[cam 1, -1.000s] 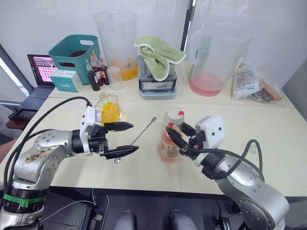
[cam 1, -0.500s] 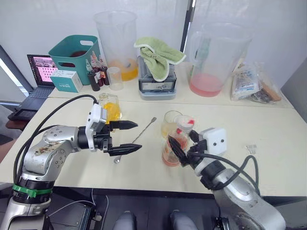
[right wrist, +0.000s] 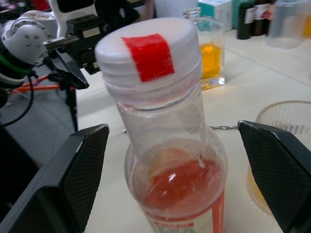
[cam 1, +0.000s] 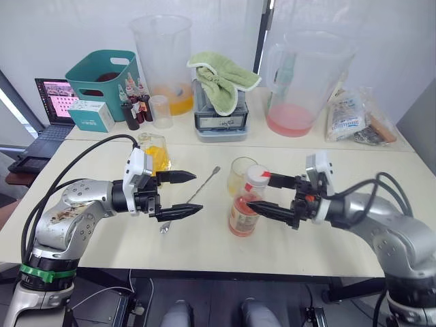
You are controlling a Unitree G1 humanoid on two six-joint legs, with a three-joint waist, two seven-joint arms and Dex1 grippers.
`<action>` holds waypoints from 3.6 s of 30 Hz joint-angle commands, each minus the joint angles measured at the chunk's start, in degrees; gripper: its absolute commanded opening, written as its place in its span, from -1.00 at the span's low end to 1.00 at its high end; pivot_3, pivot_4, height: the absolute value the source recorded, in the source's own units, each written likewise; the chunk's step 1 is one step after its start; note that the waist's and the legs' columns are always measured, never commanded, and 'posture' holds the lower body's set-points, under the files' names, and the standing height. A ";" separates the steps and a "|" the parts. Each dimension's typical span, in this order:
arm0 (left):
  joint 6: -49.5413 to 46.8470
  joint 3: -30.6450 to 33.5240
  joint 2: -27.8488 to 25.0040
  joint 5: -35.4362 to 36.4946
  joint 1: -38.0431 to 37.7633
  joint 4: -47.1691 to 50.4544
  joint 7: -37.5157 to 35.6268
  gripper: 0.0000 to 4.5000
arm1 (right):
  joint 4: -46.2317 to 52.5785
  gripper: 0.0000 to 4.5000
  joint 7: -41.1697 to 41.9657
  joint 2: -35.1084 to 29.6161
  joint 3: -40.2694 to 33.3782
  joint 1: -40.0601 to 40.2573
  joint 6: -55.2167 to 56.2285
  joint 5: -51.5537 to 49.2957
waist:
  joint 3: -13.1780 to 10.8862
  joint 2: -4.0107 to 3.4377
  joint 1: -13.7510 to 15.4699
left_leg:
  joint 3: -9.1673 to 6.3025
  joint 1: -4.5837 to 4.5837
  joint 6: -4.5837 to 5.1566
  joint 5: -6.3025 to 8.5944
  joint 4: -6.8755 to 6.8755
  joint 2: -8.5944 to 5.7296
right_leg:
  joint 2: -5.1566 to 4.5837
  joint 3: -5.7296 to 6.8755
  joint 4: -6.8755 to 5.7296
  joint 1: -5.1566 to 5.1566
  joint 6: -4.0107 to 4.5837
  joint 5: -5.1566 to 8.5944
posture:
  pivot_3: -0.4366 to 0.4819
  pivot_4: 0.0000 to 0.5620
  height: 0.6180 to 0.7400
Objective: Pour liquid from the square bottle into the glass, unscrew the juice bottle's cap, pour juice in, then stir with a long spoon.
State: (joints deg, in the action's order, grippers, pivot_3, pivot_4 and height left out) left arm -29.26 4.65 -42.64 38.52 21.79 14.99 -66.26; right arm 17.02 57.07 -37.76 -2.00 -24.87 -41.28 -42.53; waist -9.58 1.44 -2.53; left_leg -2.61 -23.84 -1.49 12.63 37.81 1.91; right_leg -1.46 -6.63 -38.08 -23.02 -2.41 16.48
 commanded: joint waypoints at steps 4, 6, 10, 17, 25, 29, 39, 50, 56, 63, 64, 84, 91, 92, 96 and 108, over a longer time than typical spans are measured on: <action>-1.54 3.50 -1.58 2.14 -1.92 4.40 1.43 1.00 | -11.17 0.99 11.06 0.09 3.51 -6.51 7.76 4.29 | 0.00 0.00 0.21 | -0.03 0.00 0.00 0.00 0.00 -0.06 | -0.07 0.02 -0.02 0.01 0.00 0.00 | -0.05 -0.47 1.00; -1.85 3.83 -1.73 2.40 -2.32 4.95 1.76 1.00 | -12.85 0.82 12.40 0.43 3.47 -7.44 8.29 4.43 | 0.00 0.00 0.28 | -0.05 -0.01 0.00 0.00 0.01 -0.05 | -0.07 0.03 -0.03 0.00 0.00 0.00 | -0.05 -0.47 1.00; -2.10 4.18 -1.91 2.74 -2.89 5.54 2.29 1.00 | -12.04 0.25 13.45 0.48 2.00 -6.93 7.49 2.78 | 0.00 -0.01 0.27 | -0.12 -0.01 0.00 0.00 0.01 -0.06 | -0.08 0.10 -0.07 0.01 0.01 -0.01 | -0.05 -0.47 1.00; -1.61 3.42 -1.56 2.61 -2.71 5.19 2.23 1.00 | -2.94 -0.45 7.34 1.79 -1.66 -3.65 4.59 -0.91 | -0.01 -0.01 0.15 | -0.14 0.00 0.00 0.00 0.01 -0.04 | -0.07 0.13 -0.14 -0.01 0.02 -0.01 | -0.05 -0.47 1.00; -0.71 2.78 -1.18 2.08 -2.56 4.30 1.61 1.00 | 23.18 -0.46 -25.80 11.73 -3.15 5.49 -4.30 -2.36 | -0.01 -0.01 0.11 | -0.18 -0.04 -0.01 0.00 -0.01 -0.04 | -0.07 0.15 -0.30 -0.09 0.01 -0.01 | -0.05 -0.47 1.00; -0.23 2.71 -1.11 1.90 -2.34 3.36 1.04 1.00 | 37.35 -0.46 -46.90 16.87 2.68 9.36 -13.11 5.85 | -0.01 -0.02 0.16 | -0.19 -0.03 -0.01 0.00 0.00 -0.05 | -0.06 0.15 -0.40 -0.15 0.01 0.00 | -0.05 -0.47 1.00; 0.01 0.75 -0.99 1.75 -0.32 1.17 -1.32 1.00 | 42.98 -0.49 -61.85 22.12 10.75 18.26 -18.15 9.41 | 0.01 0.00 0.03 | -0.19 0.02 -0.04 -0.02 0.00 -0.04 | -0.05 0.15 -0.33 -0.09 0.03 0.02 | -0.05 -0.47 1.00; 0.09 0.36 -0.51 1.56 0.80 0.55 -1.34 1.00 | 40.19 0.99 -51.46 17.34 0.50 16.59 -15.70 3.93 | 0.01 0.01 -0.05 | -0.17 0.02 -0.04 -0.02 0.00 -0.03 | -0.03 0.15 -0.32 -0.08 0.03 0.02 | -0.05 -0.47 1.00; -0.29 0.19 -0.14 1.56 1.03 1.10 -0.62 1.00 | 28.68 0.99 -31.87 5.50 -8.09 11.94 -10.08 -3.17 | 0.01 0.01 0.06 | -0.16 0.01 -0.03 -0.02 0.00 0.01 | 0.00 0.17 -0.02 0.03 0.03 0.02 | -0.05 -0.47 1.00; -1.24 0.33 -0.15 2.21 0.99 2.21 0.37 1.00 | 16.96 0.99 -12.80 -4.43 -9.26 7.89 -6.74 -7.39 | 0.00 0.02 0.15 | -0.16 0.00 -0.03 -0.02 0.00 0.01 | 0.01 0.15 -0.01 0.06 0.04 0.02 | -0.05 -0.47 1.00; -1.42 0.24 -0.10 2.30 1.16 2.28 0.51 1.00 | 15.57 0.99 -11.19 -5.37 -9.56 7.38 -6.39 -7.56 | 0.00 0.02 0.16 | -0.16 0.00 -0.03 -0.02 0.00 0.00 | 0.00 0.15 -0.01 0.05 0.04 0.02 | -0.05 -0.47 1.00; -1.79 -14.76 11.23 -4.30 19.02 -7.46 -1.82 1.00 | 2.70 0.99 4.23 -15.72 -12.21 2.30 -2.61 -6.35 | -0.01 0.04 1.15 | -0.16 0.00 -0.01 -0.01 0.05 -0.09 | -0.01 0.09 -0.01 0.12 0.04 0.01 | -0.05 -0.47 1.00; -1.23 -15.21 14.93 -5.07 21.82 -11.19 -3.75 1.00 | 6.34 0.99 1.87 -15.06 -12.22 3.36 -4.12 -8.12 | -0.01 0.04 1.51 | -0.16 -0.01 -0.01 -0.01 0.08 -0.10 | -0.02 0.09 0.00 0.13 0.03 0.01 | -0.05 -0.47 1.00; -1.06 -15.23 15.30 -5.26 22.19 -11.78 -3.97 1.00 | 6.69 0.99 1.56 -14.97 -12.17 3.39 -4.30 -8.32 | -0.01 0.04 1.53 | -0.16 -0.02 -0.01 -0.01 0.08 -0.10 | -0.02 0.08 0.00 0.14 0.03 0.01 | -0.05 -0.47 1.00; -0.71 -15.23 16.17 -5.49 22.65 -12.89 -4.88 0.75 | 7.53 1.00 0.40 -14.53 -11.95 3.22 -4.91 -8.91 | -0.01 0.03 1.54 | -0.16 -0.01 -0.01 -0.01 0.08 -0.11 | -0.02 0.08 0.00 0.15 0.03 0.01 | -0.05 -0.47 1.00; 4.19 -17.44 17.69 -10.71 20.99 -14.51 -5.96 -0.40 | 12.16 1.00 -6.84 -11.63 -10.28 -0.57 -7.22 -11.85 | -0.01 0.03 1.61 | -0.19 -0.01 0.00 -0.01 0.08 -0.10 | -0.01 0.09 -0.02 0.16 0.03 0.01 | -0.05 -0.47 1.00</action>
State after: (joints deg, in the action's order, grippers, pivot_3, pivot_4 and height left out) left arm -25.85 -12.26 -25.05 28.59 43.03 0.43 -71.61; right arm 27.19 51.41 -49.65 -11.79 -24.17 -48.14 -53.06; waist -9.59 1.47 -0.92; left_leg -2.80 -23.85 -1.49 12.62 37.90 1.81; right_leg -1.48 -6.55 -38.09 -22.85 -2.38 16.49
